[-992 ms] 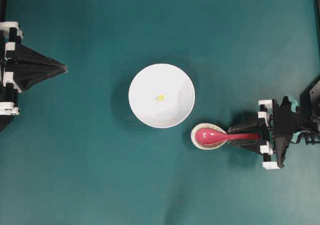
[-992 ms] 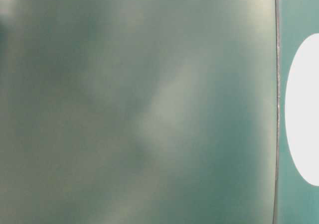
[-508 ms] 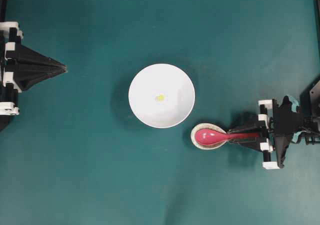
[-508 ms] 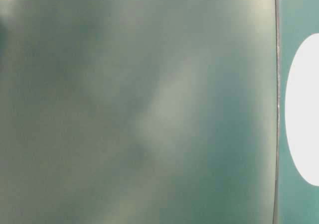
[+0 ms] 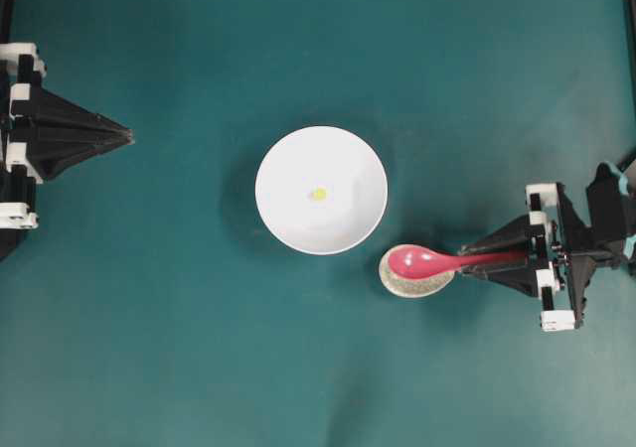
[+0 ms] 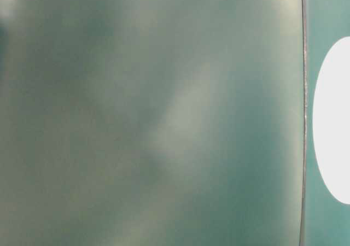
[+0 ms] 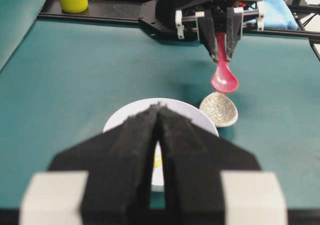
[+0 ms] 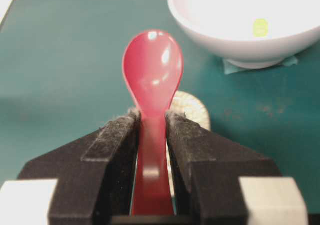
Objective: Scoop the yellow hexagonal prism block from the bowl with a spoon using the right arm.
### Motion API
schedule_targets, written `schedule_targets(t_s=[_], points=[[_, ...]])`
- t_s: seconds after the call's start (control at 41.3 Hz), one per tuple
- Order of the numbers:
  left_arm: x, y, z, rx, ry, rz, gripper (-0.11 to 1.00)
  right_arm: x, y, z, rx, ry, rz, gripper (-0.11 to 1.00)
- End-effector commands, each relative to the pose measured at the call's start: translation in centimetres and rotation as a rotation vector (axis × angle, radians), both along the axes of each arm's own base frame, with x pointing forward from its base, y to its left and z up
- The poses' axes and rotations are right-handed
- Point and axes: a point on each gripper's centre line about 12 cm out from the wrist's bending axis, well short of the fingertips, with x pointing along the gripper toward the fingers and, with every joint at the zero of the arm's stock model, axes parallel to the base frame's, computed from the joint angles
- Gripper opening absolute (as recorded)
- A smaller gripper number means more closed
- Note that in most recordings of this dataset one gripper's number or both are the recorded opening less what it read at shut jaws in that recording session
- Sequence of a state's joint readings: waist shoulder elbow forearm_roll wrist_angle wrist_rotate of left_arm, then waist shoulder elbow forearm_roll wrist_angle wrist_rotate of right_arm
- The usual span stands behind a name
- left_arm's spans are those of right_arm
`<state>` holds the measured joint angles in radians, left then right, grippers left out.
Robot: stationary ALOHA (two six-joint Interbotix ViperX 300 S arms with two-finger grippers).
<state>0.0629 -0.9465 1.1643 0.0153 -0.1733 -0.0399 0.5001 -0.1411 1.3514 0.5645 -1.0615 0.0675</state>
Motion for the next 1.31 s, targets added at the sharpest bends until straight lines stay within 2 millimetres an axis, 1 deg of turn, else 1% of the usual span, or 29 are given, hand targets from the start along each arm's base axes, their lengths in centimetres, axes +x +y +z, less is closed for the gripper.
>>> schedule_targets(t_s=[0.0,0.29,0.46,0.605,0.799,0.944,1.089,1.186,1.283], points=[[0.3,0.1,1.1,0.000,-0.025,0.003,0.00,0.4,-0.5,1.2,0.011,-0.020,-0.021,0.26],[0.3,0.1,1.1,0.002,-0.028,0.003,0.00,1.8,-2.7,4.3,-0.047,0.027,-0.057,0.26],[0.3,0.1,1.1,0.002,-0.029,0.002,0.00,2.8,-4.1,6.5,-0.044,0.080,-0.066,0.26],[0.3,0.1,1.2,0.002,-0.032,0.003,0.00,3.7,-5.2,7.9,-0.026,0.154,-0.061,0.26],[0.4,0.1,1.0,0.006,-0.024,0.001,0.00,5.2,-6.7,9.3,0.008,0.261,-0.051,0.26],[0.4,0.1,1.0,0.008,-0.026,0.003,0.00,6.3,-7.8,10.1,0.046,0.340,-0.045,0.26],[0.4,0.1,1.0,0.009,-0.026,0.003,0.00,7.4,-8.5,10.5,0.080,0.427,-0.022,0.26],[0.4,0.1,1.1,0.014,-0.027,0.001,0.00,8.5,-8.8,10.4,0.094,0.478,-0.004,0.26],[0.4,0.1,1.1,0.014,-0.027,0.003,0.00,9.7,-9.0,9.9,0.098,0.522,0.008,0.26]])
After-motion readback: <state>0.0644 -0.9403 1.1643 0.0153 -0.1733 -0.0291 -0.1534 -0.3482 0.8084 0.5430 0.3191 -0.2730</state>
